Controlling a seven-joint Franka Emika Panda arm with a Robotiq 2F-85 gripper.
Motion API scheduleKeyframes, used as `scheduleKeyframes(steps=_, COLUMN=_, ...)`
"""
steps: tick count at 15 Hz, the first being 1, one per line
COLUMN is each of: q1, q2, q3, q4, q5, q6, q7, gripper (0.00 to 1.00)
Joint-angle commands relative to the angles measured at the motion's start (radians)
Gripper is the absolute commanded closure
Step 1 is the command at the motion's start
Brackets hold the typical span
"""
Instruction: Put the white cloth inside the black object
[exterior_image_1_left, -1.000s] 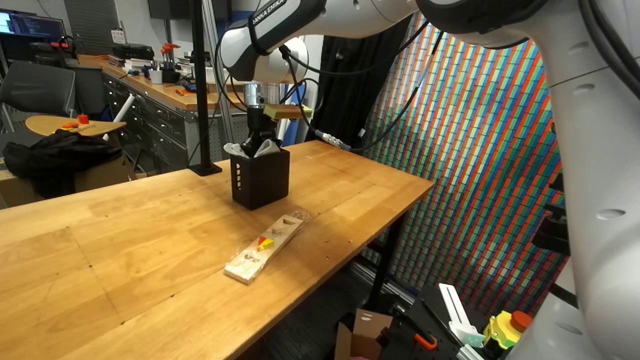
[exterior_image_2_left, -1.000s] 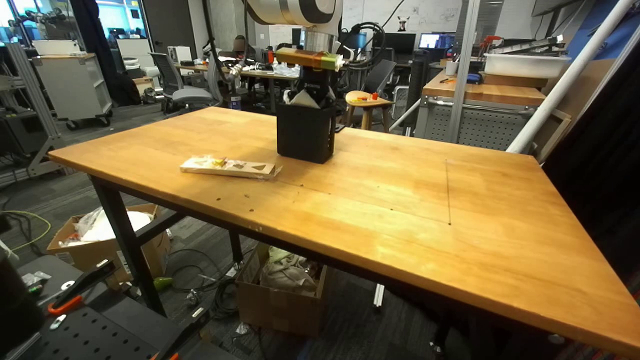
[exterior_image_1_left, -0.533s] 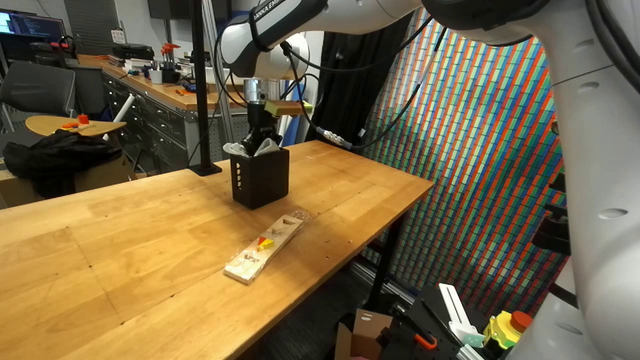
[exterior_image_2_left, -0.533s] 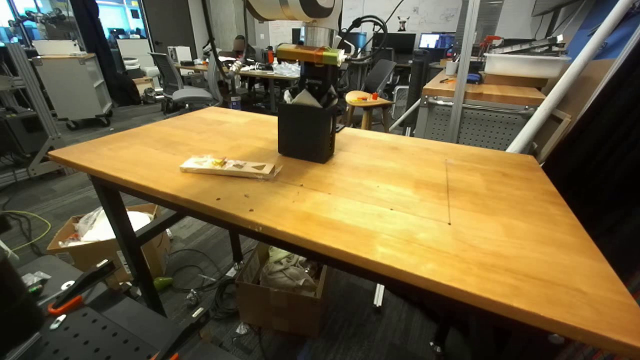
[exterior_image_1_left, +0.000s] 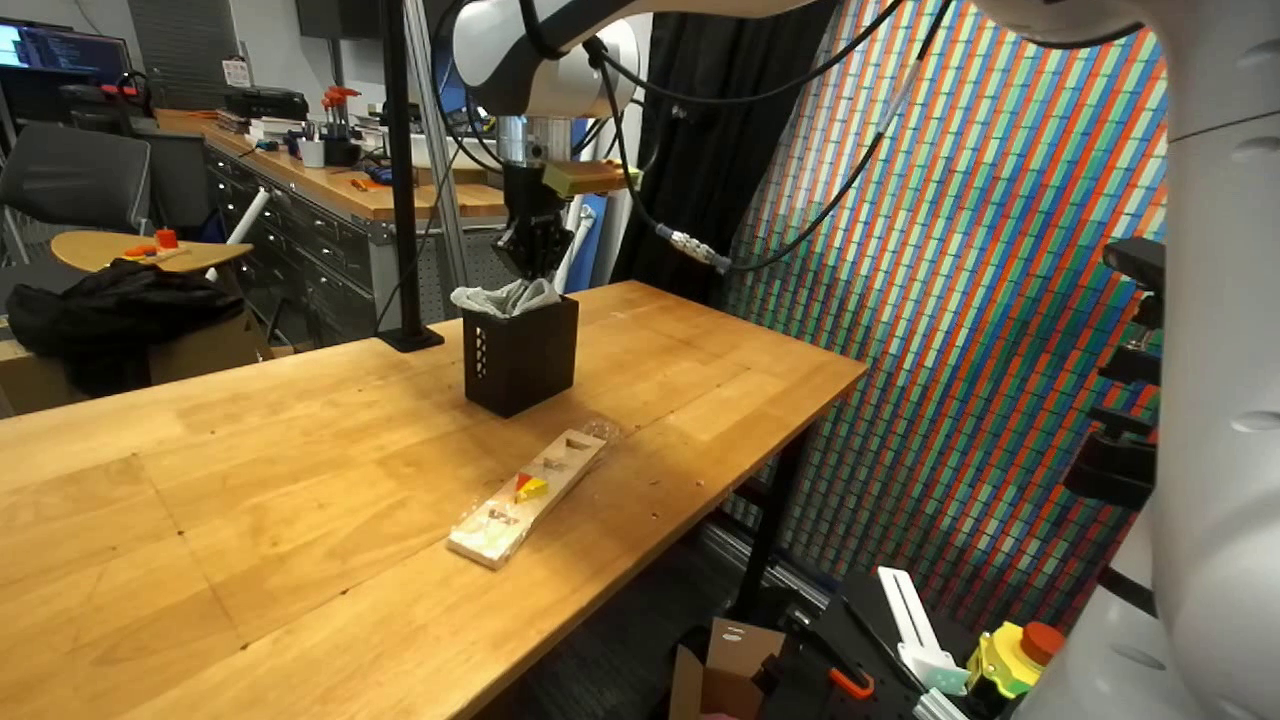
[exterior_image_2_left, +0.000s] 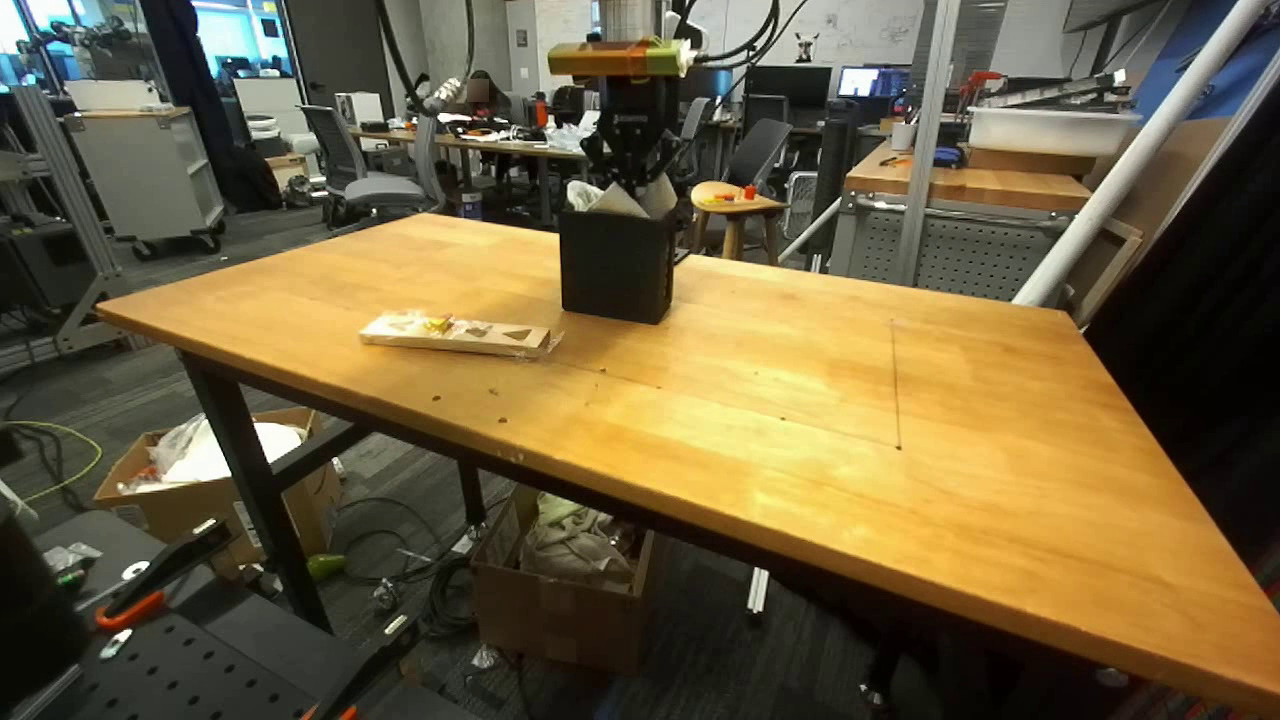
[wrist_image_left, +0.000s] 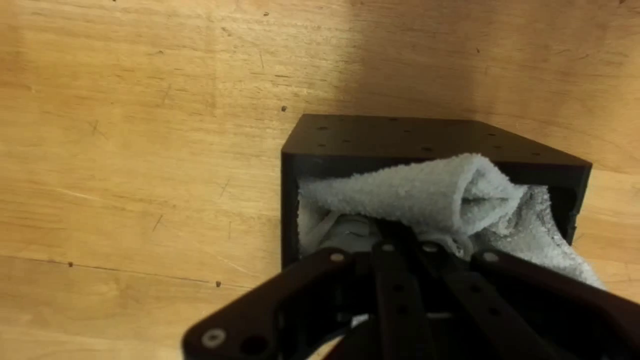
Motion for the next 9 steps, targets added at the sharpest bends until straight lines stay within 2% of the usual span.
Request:
scheduleKeyframes(steps=1, q1=0.015, q2=-0.099, q3=-0.012, q4=-0.117, q5=-0.024, q6=0.069, q7=0.027, gripper=1.0)
scheduleKeyframes(steps=9, q1=0.044, q2=-0.235, q3=-0.012, q4=-0.281, q5=-0.089, q6=0.167, q7=0.103, gripper=1.0)
